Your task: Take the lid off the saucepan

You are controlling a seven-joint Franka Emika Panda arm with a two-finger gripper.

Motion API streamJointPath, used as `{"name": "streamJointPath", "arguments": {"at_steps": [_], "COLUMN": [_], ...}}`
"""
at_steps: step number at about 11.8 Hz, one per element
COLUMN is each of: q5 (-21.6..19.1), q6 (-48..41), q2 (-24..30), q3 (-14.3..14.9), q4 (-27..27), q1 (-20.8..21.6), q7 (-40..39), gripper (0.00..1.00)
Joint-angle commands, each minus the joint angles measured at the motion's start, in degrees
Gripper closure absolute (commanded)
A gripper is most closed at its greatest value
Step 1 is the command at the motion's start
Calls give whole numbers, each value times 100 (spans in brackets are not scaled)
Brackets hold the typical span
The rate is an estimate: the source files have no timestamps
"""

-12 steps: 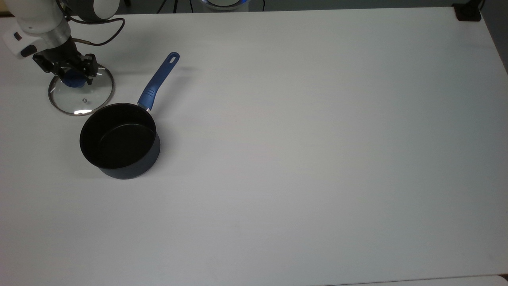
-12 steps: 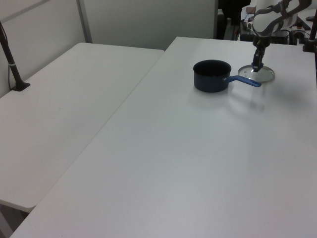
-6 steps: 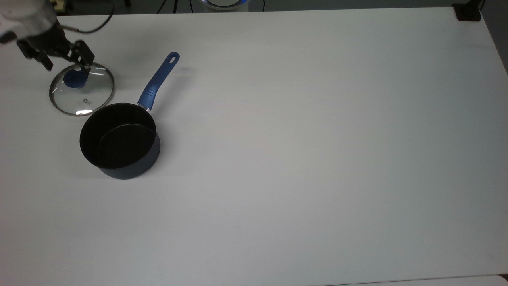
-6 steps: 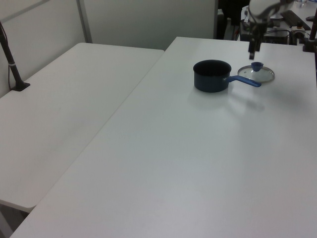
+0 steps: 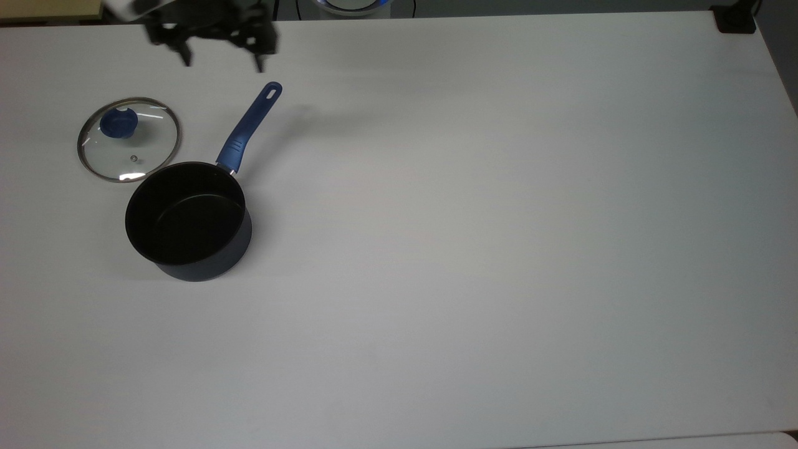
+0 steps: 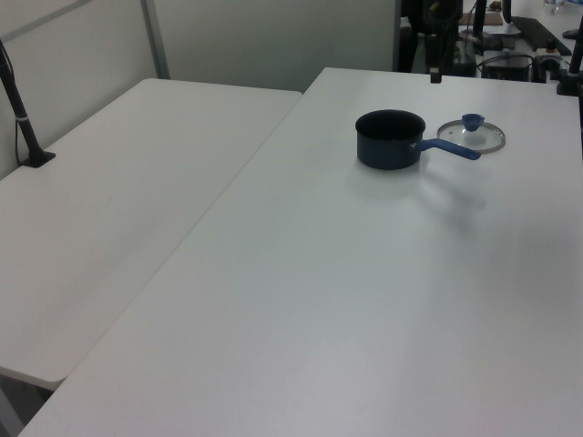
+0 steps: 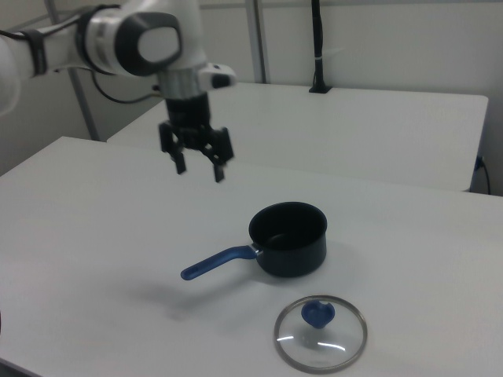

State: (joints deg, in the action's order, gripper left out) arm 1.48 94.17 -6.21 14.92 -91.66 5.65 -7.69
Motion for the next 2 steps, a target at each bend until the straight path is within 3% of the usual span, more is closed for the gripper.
{"name": "streamJointPath", "arguments": {"at_steps": [1,2], "q5": [46,28], "q6": [-145,-110], "q2": [304,313], "q3": [-32,-59], "q4": [-10,-1], "q1": [261,261], "q7": [268,268], "gripper": [0,0]}}
